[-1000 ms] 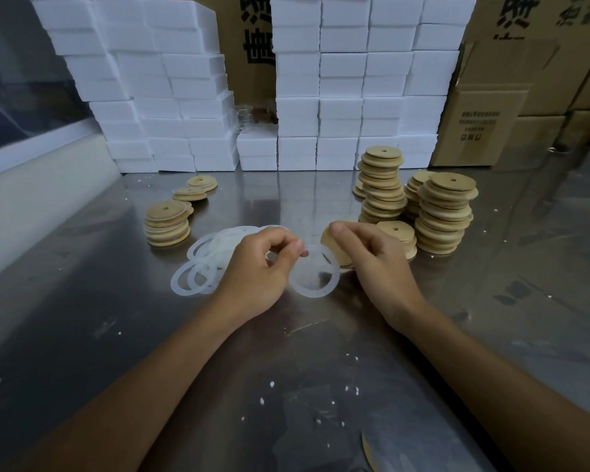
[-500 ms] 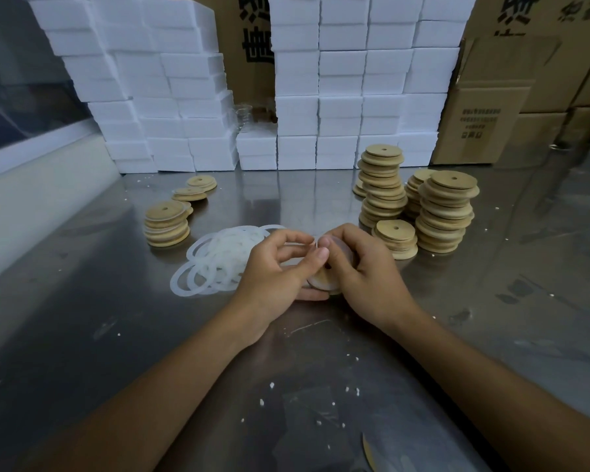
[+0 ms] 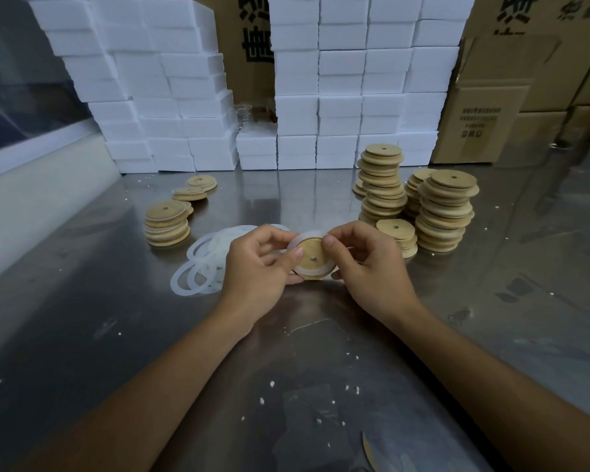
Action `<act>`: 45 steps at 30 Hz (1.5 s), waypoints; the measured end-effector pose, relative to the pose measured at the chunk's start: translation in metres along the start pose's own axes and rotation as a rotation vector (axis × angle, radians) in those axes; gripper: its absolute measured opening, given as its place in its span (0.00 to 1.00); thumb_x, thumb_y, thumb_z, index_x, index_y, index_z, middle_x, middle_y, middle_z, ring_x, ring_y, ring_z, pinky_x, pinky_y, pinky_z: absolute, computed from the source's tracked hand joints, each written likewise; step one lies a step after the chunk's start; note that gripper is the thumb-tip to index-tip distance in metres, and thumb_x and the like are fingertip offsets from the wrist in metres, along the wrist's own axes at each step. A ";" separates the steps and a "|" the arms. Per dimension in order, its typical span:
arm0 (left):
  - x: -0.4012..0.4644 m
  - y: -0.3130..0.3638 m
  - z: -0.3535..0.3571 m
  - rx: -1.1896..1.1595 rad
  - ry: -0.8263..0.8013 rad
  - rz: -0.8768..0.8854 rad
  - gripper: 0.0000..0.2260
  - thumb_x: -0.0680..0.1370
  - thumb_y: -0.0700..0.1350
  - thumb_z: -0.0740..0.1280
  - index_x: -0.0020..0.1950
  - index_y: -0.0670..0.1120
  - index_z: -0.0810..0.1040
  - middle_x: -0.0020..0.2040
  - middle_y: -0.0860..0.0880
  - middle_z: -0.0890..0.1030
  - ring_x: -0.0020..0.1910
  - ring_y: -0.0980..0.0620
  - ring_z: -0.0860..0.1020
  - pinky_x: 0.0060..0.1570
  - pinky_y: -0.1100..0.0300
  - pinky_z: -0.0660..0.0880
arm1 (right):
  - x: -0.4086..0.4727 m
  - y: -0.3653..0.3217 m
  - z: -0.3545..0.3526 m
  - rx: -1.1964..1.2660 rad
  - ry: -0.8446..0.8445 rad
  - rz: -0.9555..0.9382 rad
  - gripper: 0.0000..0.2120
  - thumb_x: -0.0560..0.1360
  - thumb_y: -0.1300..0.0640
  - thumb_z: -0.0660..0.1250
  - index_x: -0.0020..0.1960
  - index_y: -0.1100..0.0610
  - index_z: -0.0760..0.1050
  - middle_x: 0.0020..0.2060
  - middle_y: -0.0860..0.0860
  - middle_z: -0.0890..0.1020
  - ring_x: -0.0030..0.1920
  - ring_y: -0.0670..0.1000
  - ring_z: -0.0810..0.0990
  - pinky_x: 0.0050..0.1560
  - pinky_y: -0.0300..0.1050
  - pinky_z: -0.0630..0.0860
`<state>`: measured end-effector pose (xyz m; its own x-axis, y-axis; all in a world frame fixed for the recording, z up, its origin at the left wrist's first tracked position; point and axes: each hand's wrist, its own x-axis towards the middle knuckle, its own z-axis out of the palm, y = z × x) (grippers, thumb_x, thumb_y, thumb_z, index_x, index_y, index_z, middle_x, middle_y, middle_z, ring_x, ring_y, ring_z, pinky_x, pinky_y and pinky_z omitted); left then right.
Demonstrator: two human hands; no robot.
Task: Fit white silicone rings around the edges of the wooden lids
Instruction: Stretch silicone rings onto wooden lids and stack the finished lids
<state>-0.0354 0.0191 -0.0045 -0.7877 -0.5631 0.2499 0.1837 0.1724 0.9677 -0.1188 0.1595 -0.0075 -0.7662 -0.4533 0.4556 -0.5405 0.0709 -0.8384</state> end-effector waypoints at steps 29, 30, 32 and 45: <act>0.010 0.005 -0.022 -0.067 -0.046 -0.192 0.05 0.76 0.32 0.68 0.40 0.35 0.76 0.45 0.39 0.85 0.45 0.44 0.85 0.39 0.55 0.82 | 0.001 -0.009 -0.006 0.145 -0.122 0.187 0.05 0.75 0.65 0.71 0.46 0.68 0.78 0.41 0.58 0.86 0.39 0.50 0.86 0.40 0.41 0.83; 0.010 0.005 -0.022 -0.074 -0.052 -0.199 0.05 0.76 0.32 0.68 0.41 0.35 0.76 0.45 0.38 0.84 0.45 0.43 0.85 0.39 0.55 0.83 | 0.001 -0.009 -0.006 0.155 -0.126 0.194 0.05 0.75 0.65 0.71 0.46 0.68 0.78 0.41 0.58 0.86 0.39 0.49 0.86 0.40 0.41 0.83; 0.011 0.005 -0.024 -0.087 -0.079 -0.210 0.04 0.76 0.32 0.68 0.42 0.34 0.76 0.46 0.38 0.85 0.46 0.43 0.85 0.40 0.54 0.83 | 0.001 -0.008 -0.008 0.178 -0.129 0.203 0.05 0.75 0.66 0.71 0.46 0.69 0.78 0.40 0.59 0.86 0.36 0.47 0.85 0.37 0.37 0.81; 0.010 0.006 -0.029 -0.010 -0.153 -0.145 0.08 0.75 0.31 0.70 0.51 0.41 0.78 0.49 0.43 0.84 0.48 0.44 0.84 0.44 0.50 0.83 | -0.001 -0.005 -0.007 0.127 -0.107 0.133 0.03 0.74 0.66 0.72 0.47 0.65 0.80 0.41 0.57 0.86 0.43 0.53 0.86 0.48 0.52 0.84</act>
<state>-0.0247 -0.0091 0.0052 -0.8865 -0.4515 0.1010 0.0672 0.0903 0.9936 -0.1180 0.1657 -0.0012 -0.7831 -0.5393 0.3098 -0.3839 0.0272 -0.9230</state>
